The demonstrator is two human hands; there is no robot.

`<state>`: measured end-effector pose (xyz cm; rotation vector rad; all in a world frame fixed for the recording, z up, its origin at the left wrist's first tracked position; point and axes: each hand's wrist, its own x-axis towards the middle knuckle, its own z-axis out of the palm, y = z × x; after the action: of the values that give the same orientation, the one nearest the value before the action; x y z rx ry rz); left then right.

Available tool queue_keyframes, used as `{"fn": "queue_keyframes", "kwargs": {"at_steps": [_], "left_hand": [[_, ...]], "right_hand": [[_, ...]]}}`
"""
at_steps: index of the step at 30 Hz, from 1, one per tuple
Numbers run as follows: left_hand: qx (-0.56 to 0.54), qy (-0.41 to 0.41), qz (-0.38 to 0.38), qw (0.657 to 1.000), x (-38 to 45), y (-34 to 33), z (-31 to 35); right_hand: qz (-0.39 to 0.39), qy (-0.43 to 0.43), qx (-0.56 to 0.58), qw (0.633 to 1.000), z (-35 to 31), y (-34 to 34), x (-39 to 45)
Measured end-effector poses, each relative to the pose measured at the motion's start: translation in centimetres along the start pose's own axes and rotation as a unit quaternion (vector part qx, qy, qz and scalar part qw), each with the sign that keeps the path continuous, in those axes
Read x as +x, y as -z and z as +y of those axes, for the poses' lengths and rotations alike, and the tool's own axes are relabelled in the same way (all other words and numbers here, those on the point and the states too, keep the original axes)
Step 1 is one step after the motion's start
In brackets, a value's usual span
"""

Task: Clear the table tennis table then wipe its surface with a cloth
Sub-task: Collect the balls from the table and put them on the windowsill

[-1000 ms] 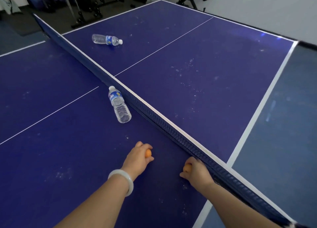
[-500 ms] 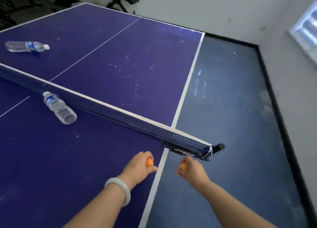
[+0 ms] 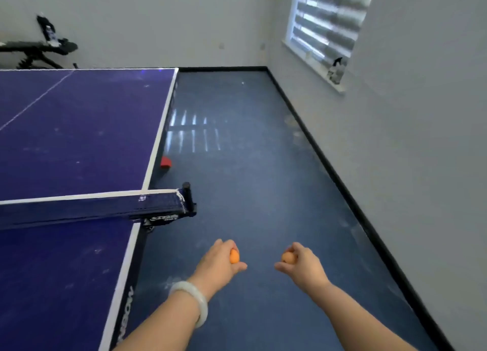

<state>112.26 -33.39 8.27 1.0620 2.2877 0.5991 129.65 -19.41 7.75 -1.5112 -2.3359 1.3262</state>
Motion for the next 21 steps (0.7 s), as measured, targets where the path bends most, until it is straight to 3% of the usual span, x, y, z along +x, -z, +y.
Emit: {"fn": "queue_keyframes", "kwargs": {"at_steps": [9, 21], "left_hand": [[0.008, -0.187, -0.131, 0.974, -5.3, -17.7, 24.0], [0.082, -0.37, -0.34, 0.86, -13.3, -37.7, 45.1]], "right_hand": [[0.158, -0.122, 0.091, 0.976, 19.9, 17.6, -14.1], [0.353, -0.312, 0.212, 0.856, 40.7, 28.0, -30.8]]}}
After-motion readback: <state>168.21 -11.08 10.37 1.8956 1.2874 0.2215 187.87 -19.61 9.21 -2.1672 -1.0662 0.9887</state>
